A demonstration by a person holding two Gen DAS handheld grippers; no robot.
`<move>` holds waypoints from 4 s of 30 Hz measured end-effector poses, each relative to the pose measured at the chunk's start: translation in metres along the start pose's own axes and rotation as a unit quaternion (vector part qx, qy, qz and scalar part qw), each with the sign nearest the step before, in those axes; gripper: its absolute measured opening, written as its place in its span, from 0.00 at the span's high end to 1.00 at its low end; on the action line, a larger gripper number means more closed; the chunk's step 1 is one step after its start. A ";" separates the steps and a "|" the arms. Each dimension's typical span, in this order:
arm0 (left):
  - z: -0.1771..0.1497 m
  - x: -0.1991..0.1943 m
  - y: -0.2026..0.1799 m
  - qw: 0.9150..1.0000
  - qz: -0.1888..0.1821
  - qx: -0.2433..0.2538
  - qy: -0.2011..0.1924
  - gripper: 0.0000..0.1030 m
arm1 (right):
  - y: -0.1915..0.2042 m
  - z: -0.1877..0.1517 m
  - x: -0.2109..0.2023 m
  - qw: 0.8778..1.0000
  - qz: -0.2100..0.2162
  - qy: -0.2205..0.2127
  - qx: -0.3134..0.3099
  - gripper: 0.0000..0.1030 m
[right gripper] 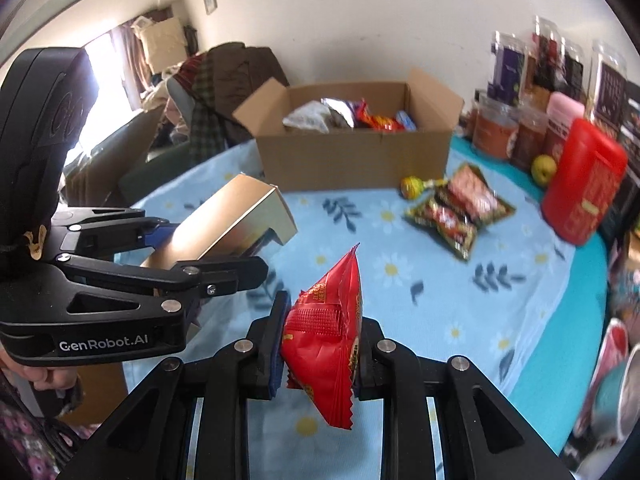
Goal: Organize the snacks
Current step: 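Carry the gold box with the left gripper while the right gripper carries the red bag over the box, then open both grippers to drop the gold box and red bag into the box, then withdraw both grippers from the box toward the brown-red snack pack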
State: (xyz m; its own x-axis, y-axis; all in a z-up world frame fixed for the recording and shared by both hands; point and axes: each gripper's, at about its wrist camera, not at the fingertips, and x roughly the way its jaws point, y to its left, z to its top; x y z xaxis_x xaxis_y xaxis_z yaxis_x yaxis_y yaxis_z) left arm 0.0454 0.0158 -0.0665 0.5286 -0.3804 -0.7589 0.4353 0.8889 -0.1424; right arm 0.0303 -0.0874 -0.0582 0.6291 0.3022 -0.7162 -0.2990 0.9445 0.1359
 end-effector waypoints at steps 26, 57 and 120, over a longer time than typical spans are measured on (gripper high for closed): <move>0.145 -0.008 0.064 0.992 0.026 -0.003 -0.122 0.57 | -0.016 0.156 0.032 0.994 0.019 -0.088 -0.056 0.76; 0.245 0.101 0.123 0.992 0.098 -0.009 -0.077 0.57 | -0.083 0.257 0.149 0.998 -0.002 -0.043 -0.054 0.76; 0.264 0.005 0.083 0.985 0.146 -0.014 -0.090 0.39 | -0.066 0.281 0.052 0.994 -0.092 -0.024 -0.056 0.48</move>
State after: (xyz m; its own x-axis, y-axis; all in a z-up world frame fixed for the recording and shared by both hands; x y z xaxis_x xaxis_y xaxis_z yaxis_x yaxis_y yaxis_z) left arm 0.2768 0.0200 0.0856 0.7494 -0.1449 -0.6460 0.2277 0.9726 0.0460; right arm 0.2848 -0.0976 0.0881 0.7129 0.1341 -0.6883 -0.2520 0.9650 -0.0730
